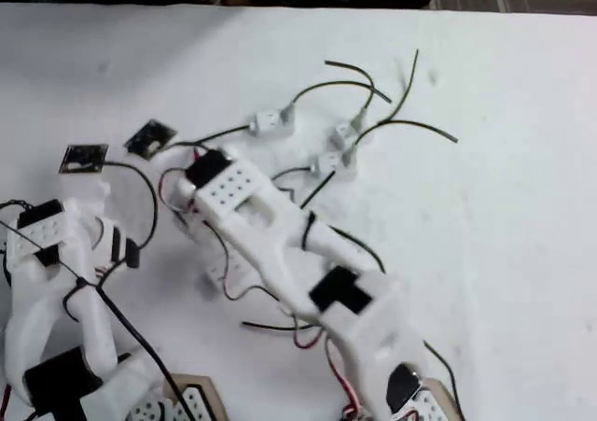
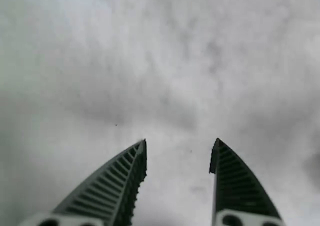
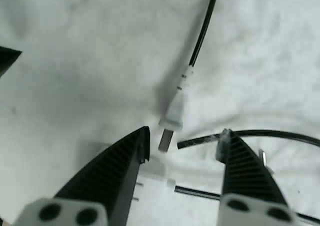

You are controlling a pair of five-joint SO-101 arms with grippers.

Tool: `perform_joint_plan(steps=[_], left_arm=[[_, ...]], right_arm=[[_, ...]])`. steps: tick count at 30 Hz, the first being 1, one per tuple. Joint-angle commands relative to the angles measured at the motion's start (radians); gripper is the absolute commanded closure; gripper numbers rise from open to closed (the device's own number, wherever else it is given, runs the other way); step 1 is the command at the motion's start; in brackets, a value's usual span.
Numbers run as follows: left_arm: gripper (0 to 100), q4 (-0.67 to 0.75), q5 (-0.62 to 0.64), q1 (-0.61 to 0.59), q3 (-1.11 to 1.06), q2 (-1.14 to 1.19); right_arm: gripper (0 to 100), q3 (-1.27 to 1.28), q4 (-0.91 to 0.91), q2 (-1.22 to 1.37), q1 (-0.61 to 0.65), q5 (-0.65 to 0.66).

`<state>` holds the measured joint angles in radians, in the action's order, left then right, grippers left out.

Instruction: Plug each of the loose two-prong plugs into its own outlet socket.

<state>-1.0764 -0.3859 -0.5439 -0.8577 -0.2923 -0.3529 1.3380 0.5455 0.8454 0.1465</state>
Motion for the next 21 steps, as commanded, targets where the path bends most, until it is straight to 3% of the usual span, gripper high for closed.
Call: perform_joint_plan(steps=[1,5,11,18,21], left_arm=[[78,0.014,0.006,-0.005,0.003,-0.010],[78,0.014,0.006,-0.005,0.003,-0.008],[78,0.014,0.006,-0.005,0.003,-0.008],[78,0.015,0.006,-0.005,0.003,-0.008],[78,0.015,0.006,-0.005,0.003,-0.013]], right_arm=[[78.0,-0.150,-0.010,0.084,0.001,0.009],[79.9,-0.261,0.010,0.197,-0.001,0.009],[98.3,-0.382,0.084,0.280,-0.005,0.084],[98.1,-0.548,0.358,0.193,-0.031,0.094],[98.1,-0.545,0.386,0.107,-0.033,0.087]])
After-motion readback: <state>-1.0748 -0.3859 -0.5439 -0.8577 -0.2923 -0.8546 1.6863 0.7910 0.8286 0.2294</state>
